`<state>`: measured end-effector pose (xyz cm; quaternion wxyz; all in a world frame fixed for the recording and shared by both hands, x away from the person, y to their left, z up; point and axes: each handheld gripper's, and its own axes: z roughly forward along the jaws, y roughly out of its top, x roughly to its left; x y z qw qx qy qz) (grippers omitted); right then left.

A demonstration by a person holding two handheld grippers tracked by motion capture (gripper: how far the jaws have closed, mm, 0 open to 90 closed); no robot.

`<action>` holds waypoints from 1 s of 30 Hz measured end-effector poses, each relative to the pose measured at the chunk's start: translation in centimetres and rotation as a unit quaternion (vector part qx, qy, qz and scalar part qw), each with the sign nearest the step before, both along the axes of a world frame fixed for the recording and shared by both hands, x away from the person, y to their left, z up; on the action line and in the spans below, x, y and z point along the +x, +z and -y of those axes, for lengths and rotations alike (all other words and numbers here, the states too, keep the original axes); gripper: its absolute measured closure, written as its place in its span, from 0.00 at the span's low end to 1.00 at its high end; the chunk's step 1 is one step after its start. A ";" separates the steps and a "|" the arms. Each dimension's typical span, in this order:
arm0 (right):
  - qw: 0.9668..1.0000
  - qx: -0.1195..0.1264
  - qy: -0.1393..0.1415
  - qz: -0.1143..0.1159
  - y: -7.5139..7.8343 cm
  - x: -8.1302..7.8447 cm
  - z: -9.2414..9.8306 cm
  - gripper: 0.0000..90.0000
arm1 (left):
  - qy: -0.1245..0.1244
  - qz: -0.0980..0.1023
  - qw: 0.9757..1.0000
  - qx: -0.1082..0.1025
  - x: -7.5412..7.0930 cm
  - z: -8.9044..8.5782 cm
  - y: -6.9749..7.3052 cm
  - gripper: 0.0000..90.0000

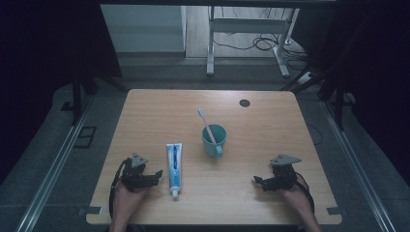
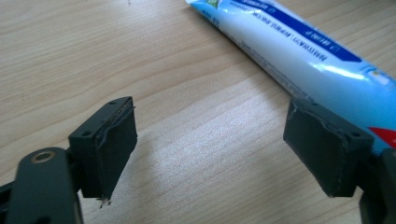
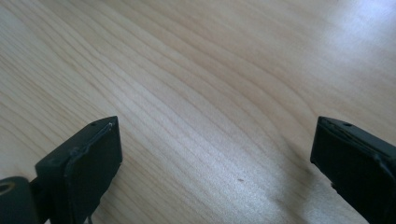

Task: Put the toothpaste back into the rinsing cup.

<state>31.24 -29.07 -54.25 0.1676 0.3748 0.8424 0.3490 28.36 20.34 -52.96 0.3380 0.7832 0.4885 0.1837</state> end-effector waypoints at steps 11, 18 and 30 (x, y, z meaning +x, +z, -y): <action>1.000 0.009 0.001 -0.008 0.0 0.1 0.2 0.07 | -0.023 0.008 1.000 -0.015 -0.3 0.2 1.3 0.43; 1.000 0.010 -0.006 -0.006 0.0 0.1 0.2 0.09 | -0.062 0.003 0.998 -0.027 -0.3 1.2 2.4 0.67; 1.000 0.011 -0.008 -0.007 0.0 0.1 0.3 0.09 | -0.118 -0.002 0.992 -0.049 -0.5 4.7 3.8 0.99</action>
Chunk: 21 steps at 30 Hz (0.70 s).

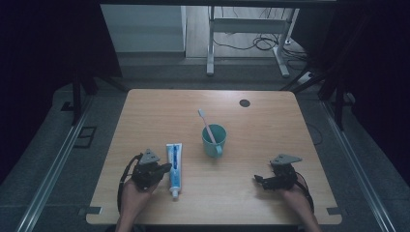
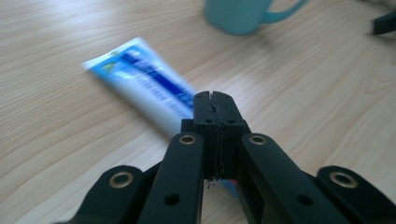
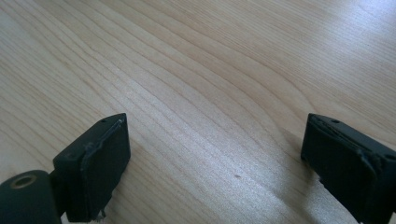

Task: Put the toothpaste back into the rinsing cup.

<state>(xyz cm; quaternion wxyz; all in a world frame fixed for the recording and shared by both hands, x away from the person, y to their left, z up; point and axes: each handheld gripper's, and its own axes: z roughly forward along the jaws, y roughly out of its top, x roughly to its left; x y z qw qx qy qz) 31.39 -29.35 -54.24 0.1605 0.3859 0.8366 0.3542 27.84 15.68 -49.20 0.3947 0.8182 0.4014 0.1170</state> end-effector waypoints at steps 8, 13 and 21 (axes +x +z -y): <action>1.000 0.001 -0.002 0.001 0.0 0.0 0.0 0.10 | -0.039 -0.007 0.999 0.021 -0.1 2.8 -0.3 0.99; 1.000 0.001 -0.002 0.001 0.0 0.0 0.0 0.10 | -0.044 -0.017 0.998 0.039 -0.1 3.5 -0.8 0.99; 1.000 0.002 -0.003 0.001 0.0 0.0 0.0 0.10 | -0.045 -0.036 0.997 0.057 -0.1 3.7 -1.7 0.99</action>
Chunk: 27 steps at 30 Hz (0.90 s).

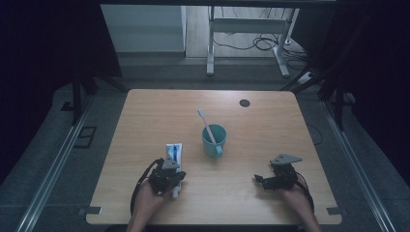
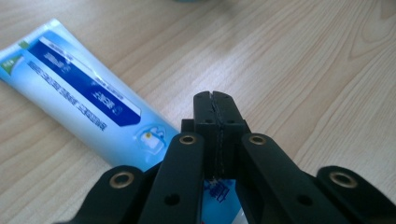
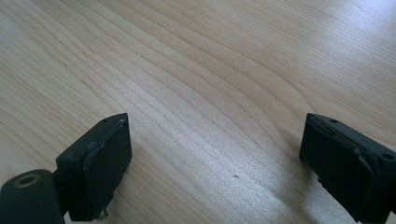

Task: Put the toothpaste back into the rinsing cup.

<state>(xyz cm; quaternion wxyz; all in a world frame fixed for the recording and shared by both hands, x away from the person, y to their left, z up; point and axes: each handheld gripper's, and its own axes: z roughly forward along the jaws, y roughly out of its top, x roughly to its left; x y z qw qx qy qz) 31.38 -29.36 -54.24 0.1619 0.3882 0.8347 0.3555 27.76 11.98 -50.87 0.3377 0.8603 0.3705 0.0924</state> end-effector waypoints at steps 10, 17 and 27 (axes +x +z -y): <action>1.000 0.000 0.000 0.000 0.0 0.0 0.0 0.10 | 0.000 -0.011 1.000 0.004 0.0 -0.4 -0.2 0.99; 1.000 0.000 0.000 0.000 0.0 0.0 0.0 0.10 | 0.009 -0.012 1.000 0.015 0.0 -1.4 -0.1 0.99; 1.000 0.000 0.000 0.000 0.0 0.0 0.0 0.10 | 0.030 -0.005 0.999 0.018 0.0 -3.3 0.2 0.98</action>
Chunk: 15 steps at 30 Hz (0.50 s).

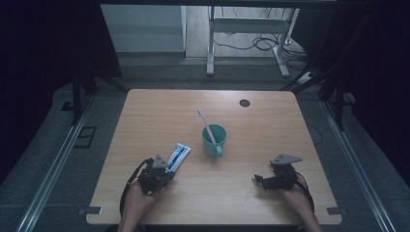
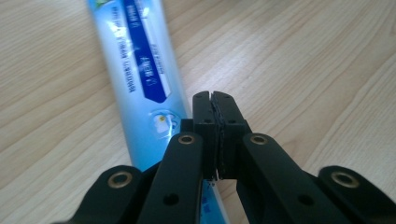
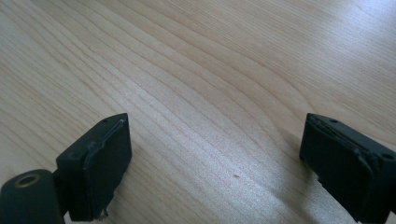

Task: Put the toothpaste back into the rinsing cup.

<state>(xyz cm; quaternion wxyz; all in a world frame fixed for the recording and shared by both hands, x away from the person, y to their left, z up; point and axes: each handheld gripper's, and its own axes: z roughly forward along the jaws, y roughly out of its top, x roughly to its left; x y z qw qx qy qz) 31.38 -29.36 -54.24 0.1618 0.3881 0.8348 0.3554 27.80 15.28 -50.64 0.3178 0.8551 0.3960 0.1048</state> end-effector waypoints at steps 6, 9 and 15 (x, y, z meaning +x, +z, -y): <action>1.000 0.000 0.000 0.000 0.0 0.0 0.0 0.10 | 0.006 0.003 1.000 -0.003 0.0 -0.6 0.0 0.99; 1.000 -0.001 0.000 0.000 0.0 0.0 0.0 0.10 | 0.008 0.004 1.000 -0.003 0.1 -0.7 0.0 0.99; 1.000 -0.001 0.000 0.000 0.0 0.0 0.0 0.10 | 0.011 0.006 1.000 0.001 0.1 -0.9 0.0 0.99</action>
